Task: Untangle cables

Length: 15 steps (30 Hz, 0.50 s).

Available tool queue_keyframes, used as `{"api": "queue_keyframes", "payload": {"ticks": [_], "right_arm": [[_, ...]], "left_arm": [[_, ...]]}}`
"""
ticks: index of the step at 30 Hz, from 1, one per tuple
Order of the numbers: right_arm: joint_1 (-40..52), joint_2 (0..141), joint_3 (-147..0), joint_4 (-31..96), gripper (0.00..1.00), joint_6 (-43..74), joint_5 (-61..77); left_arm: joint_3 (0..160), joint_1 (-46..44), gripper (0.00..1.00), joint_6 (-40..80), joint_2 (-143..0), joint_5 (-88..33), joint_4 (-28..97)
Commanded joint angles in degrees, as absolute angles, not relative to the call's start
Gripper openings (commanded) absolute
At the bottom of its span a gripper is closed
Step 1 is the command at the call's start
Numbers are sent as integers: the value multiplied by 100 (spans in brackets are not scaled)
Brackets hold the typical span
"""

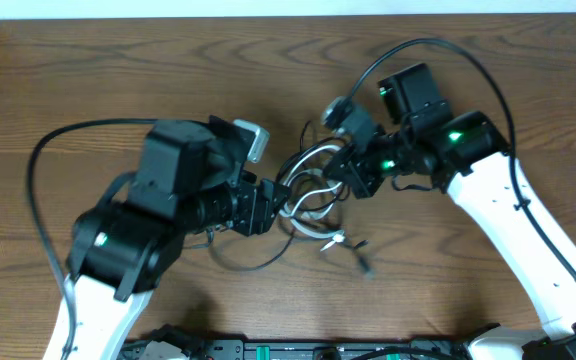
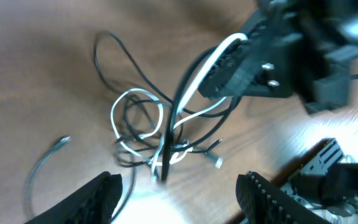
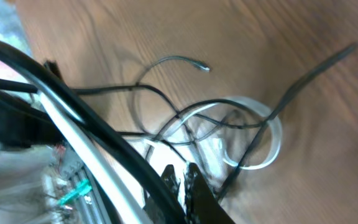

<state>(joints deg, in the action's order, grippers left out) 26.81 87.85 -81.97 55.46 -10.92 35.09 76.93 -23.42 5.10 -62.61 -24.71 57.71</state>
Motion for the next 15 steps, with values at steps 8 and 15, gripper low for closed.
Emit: {"api": "queue_keyframes", "payload": {"ticks": [8,15], "right_arm": [[2770,8781,-8232,5931,84,1041,-419],[2775,8781,-8232,5675,99,-1365,2703]], "left_arm": [[7802,-2346,66,499,-6685,-2552,5830],[7802,-2346,66,499,-6685,-2674,5784]]}}
